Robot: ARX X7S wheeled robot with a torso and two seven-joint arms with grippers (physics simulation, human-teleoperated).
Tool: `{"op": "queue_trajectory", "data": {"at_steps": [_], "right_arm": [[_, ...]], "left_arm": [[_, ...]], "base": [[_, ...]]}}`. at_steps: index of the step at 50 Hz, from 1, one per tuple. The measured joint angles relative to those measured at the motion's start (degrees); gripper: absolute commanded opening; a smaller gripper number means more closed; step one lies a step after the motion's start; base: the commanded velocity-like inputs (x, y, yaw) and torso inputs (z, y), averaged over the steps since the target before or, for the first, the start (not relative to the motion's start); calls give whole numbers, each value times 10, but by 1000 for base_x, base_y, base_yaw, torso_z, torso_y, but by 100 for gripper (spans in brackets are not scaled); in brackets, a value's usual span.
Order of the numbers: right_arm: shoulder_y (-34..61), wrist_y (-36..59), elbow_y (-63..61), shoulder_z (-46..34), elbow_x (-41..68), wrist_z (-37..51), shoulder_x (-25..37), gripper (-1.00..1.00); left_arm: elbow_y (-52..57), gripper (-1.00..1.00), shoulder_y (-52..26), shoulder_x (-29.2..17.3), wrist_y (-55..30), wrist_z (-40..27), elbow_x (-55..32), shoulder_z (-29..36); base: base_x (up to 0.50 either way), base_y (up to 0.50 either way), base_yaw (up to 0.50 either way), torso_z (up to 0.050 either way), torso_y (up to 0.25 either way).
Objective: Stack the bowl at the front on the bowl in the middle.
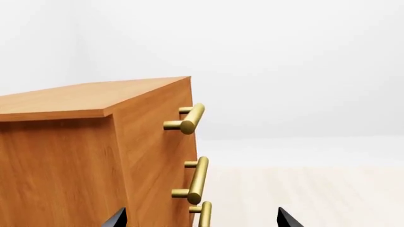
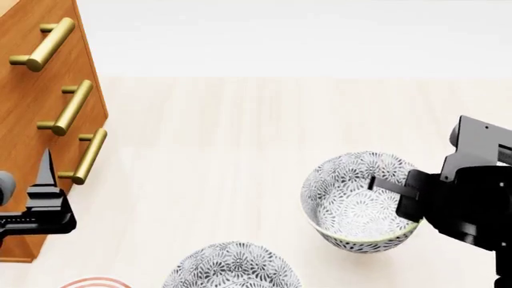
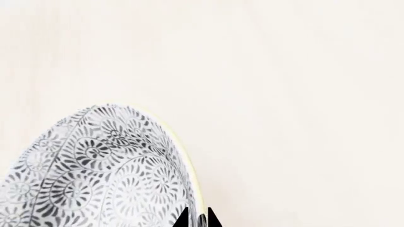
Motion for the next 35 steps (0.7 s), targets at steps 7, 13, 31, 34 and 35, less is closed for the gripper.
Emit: {"op": "queue_trajectory", "data": {"at_steps": [7,13,31,34,35], "right_arm": [[-14,63,-102,37,32,44,7,-100],[-20,113,-178,72,64,79,9,-100],[-23,230,-340,125,341,298,20,-100],[-22,235,-355,119,412,350,26,-100],[-22,236,-360,117,436,366,28,-100]], "left_arm": [[2,100,-1,0,-2,-2,-2,0],[0,100,-3,0,-2,-3,-4,0],[-4,100,-6,0,2,-6,-9,-1],[-4,100,-5,0,2,-6,-10,-2],[-4,100,-5,0,2,-6,-10,-2]], "base": [[0,0,0,0,0],[0,0,0,0,0],[0,0,0,0,0],[0,0,0,0,0],[0,0,0,0,0]]}}
